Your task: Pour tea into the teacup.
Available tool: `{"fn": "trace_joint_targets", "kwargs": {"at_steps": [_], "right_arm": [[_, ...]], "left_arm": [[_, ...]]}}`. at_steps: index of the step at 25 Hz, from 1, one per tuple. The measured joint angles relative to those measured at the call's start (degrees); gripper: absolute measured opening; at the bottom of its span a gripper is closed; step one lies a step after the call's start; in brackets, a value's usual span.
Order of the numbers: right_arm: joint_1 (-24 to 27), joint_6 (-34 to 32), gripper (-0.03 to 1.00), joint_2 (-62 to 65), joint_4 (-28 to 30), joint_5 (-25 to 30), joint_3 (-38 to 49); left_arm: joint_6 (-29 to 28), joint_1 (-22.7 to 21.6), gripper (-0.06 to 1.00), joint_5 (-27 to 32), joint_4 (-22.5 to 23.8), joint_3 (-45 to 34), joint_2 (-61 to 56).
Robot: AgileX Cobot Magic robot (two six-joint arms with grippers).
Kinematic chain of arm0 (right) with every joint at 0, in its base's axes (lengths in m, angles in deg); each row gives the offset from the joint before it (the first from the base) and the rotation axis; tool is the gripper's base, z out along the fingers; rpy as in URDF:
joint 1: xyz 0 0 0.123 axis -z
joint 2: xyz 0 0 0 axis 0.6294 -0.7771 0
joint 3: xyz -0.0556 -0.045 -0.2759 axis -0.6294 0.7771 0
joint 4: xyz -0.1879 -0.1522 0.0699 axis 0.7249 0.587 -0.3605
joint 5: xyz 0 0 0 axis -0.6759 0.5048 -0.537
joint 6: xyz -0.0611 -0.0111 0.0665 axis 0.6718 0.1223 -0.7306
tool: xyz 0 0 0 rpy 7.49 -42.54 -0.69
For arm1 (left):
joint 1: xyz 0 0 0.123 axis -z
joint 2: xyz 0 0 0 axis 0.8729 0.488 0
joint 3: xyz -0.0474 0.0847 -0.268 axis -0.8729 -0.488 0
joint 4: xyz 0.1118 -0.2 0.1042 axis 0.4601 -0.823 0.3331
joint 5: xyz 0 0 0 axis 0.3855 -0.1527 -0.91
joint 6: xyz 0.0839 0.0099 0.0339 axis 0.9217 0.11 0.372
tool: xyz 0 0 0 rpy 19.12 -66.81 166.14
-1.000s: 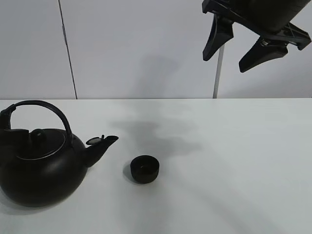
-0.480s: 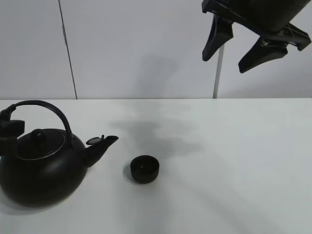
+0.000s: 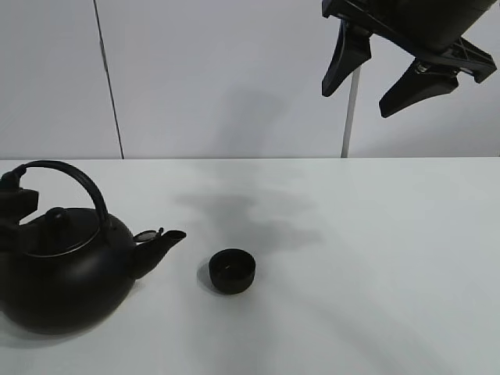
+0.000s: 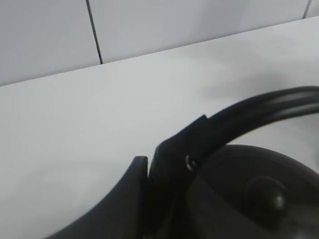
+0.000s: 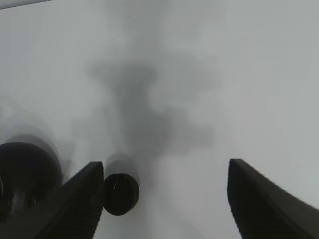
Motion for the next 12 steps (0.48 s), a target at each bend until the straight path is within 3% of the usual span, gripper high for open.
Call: {"fn": "trace_joint_targets", "kwargs": {"at_steps": [5,12], "right_arm": [[0.00,0.00,0.48,0.00,0.00,4.26,0.00],[0.00,0.00,0.48,0.00,0.00,9.07,0.00]], "left_arm": [[-0.05,0.00,0.11,4.64,2.67,1.77,-2.82],[-2.30,1.23,0.11,7.56,2.94,5.11,-9.21]]}}
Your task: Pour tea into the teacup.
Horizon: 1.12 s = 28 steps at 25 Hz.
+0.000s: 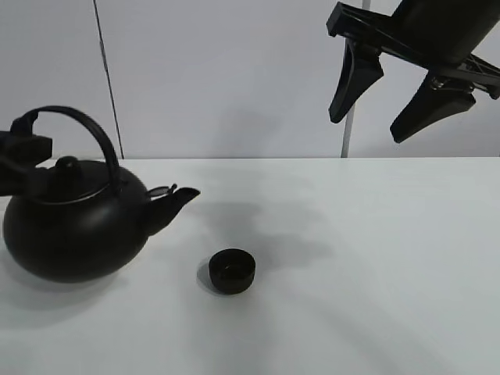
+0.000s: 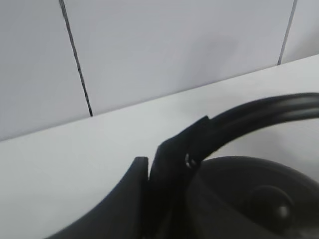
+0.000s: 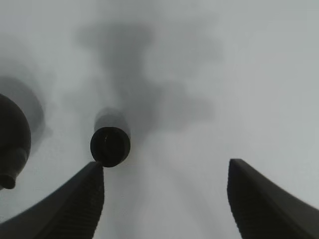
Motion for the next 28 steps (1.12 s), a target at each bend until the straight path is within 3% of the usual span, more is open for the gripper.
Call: {"fn": "trace_joint_targets", "kwargs": {"at_steps": [3,7,14,16,22,28], "right_arm": [[0.00,0.00,0.48,0.00,0.00,0.63,0.00],[0.00,0.00,0.48,0.00,0.00,1.58,0.00],[0.00,0.00,0.48,0.00,0.00,1.83,0.00],[0.00,0.00,0.48,0.00,0.00,1.83,0.00],[0.00,0.00,0.48,0.00,-0.02,1.83,0.00],[0.00,0.00,0.48,0.00,-0.02,1.83,0.00]], "left_arm": [[0.21,3.54,0.11,5.46,-2.48,3.52,-2.17],[4.80,8.88,0.11,12.34,-10.47,7.24,-2.38],[19.89,15.12,0.11,13.47,-29.41,9.63,-2.38],[22.23,16.13,0.11,13.09,-32.77,9.66,-2.38],[23.29,16.97,0.11,12.70,-33.88,9.73,-2.16],[20.65,18.08,0.11,11.31,-34.39,9.79,1.70]]}}
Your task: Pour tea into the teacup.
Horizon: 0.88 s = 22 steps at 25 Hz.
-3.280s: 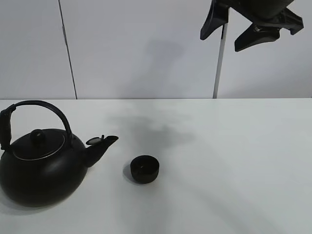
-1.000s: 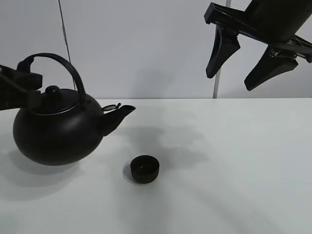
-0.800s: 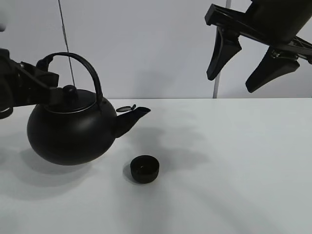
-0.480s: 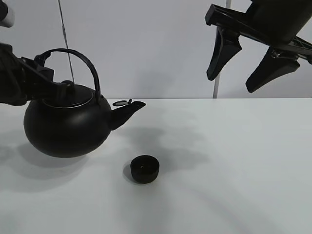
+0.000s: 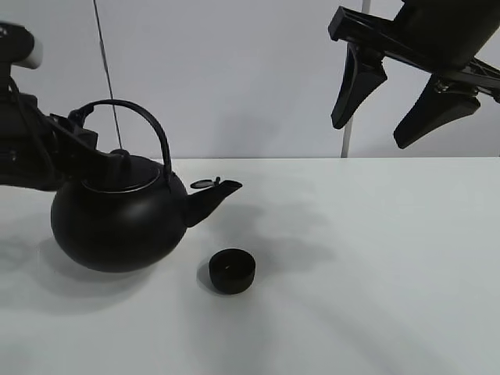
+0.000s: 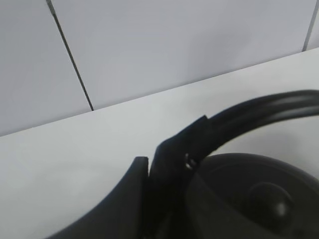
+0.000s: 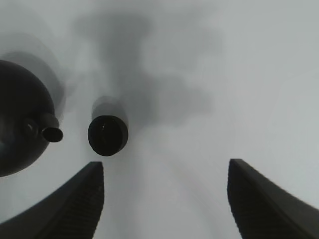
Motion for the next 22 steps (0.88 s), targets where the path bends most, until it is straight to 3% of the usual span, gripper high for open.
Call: {"fn": "trace_joint_targets", "kwargs": {"at_steps": [6,14,22], "right_arm": [[0.00,0.00,0.48,0.00,0.00,0.00,0.00],[0.00,0.00,0.48,0.00,0.00,-0.14,0.00],[0.00,0.00,0.48,0.00,0.00,-1.52,0.00]], "left_arm": [[-0.27,1.65,0.11,-2.10,0.73,0.00,3.61],[6.41,1.79,0.11,-4.13,0.71,0.00,3.67],[7.28,1.79,0.11,-4.24,3.36,0.00,3.67]]}}
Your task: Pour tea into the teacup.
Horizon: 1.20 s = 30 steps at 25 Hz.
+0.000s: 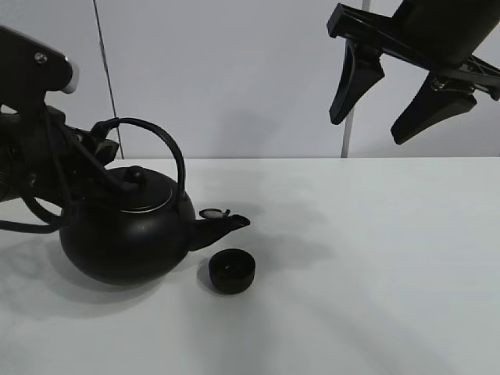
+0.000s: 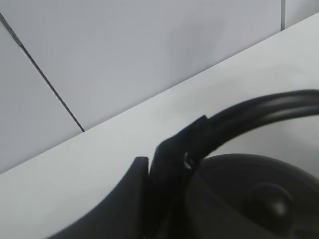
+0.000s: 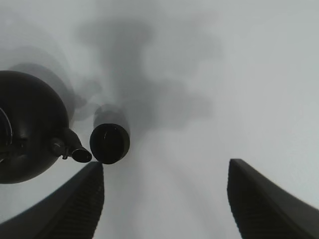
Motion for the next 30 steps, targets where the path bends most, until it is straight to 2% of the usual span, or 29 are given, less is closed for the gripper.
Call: {"fn": "trace_joint_targets", "kwargs": {"at_steps": [16,23,30], "right_arm": [[0.00,0.00,0.48,0.00,0.00,0.00,0.00],[0.00,0.00,0.48,0.00,0.00,0.00,0.00],[0.00,0.00,0.48,0.00,0.00,0.00,0.00]], "left_arm": [[2.32,-0.91,0.11,-0.77,0.00,0.00,0.00],[2.32,-1.48,0.11,-5.07,-0.21,-1.93,0.00],[1.92,-1.48,0.11,-5.08,-0.23,-2.93,0.00]]}}
